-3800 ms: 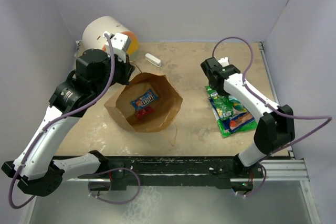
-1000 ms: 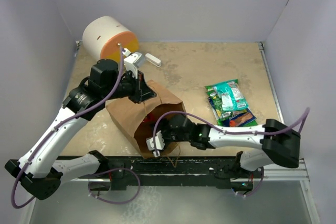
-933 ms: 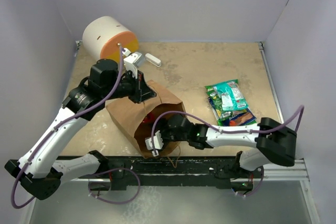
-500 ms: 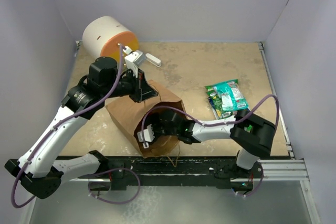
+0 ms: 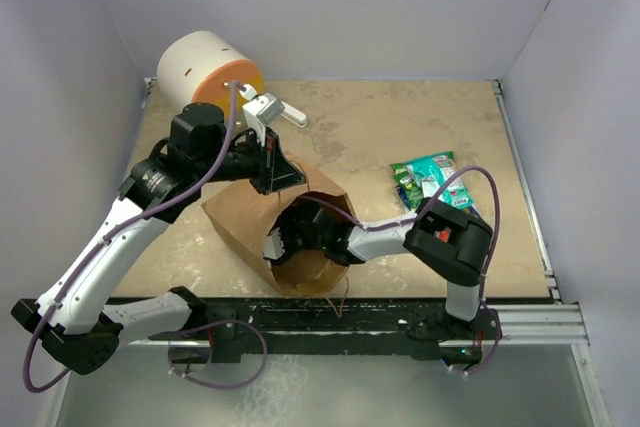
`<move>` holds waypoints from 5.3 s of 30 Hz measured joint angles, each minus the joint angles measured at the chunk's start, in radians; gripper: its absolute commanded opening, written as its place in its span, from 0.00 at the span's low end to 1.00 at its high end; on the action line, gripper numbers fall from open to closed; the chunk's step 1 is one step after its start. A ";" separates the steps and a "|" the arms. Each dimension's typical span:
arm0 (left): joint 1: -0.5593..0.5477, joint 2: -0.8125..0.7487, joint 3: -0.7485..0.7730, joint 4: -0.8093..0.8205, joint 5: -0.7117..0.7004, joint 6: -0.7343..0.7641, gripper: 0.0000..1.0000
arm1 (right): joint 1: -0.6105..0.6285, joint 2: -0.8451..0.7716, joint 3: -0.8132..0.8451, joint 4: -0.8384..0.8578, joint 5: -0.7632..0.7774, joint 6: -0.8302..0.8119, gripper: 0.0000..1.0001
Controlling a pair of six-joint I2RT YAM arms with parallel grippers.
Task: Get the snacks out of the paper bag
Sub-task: Take out the snack from the paper bag, then place the snack at the center of the board.
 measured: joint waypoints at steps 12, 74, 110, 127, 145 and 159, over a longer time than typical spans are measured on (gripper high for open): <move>0.000 0.006 0.011 -0.001 0.033 0.000 0.00 | -0.011 0.157 0.116 0.097 0.077 0.003 0.42; 0.002 0.062 0.188 -0.142 -0.578 0.261 0.00 | -0.231 -0.364 0.402 -0.862 -0.101 0.127 0.00; 0.002 -0.019 0.158 -0.156 -0.626 0.233 0.00 | -0.732 -0.679 0.055 -1.110 0.549 0.477 0.00; 0.002 -0.017 0.155 -0.155 -0.578 0.223 0.00 | -0.752 -0.626 0.022 -0.971 0.608 0.439 0.08; 0.002 -0.009 0.155 -0.156 -0.578 0.214 0.00 | -0.752 -0.644 0.006 -1.018 0.411 0.403 0.58; 0.002 -0.008 0.155 -0.157 -0.576 0.206 0.00 | -0.752 -0.718 0.047 -1.076 0.336 0.399 0.75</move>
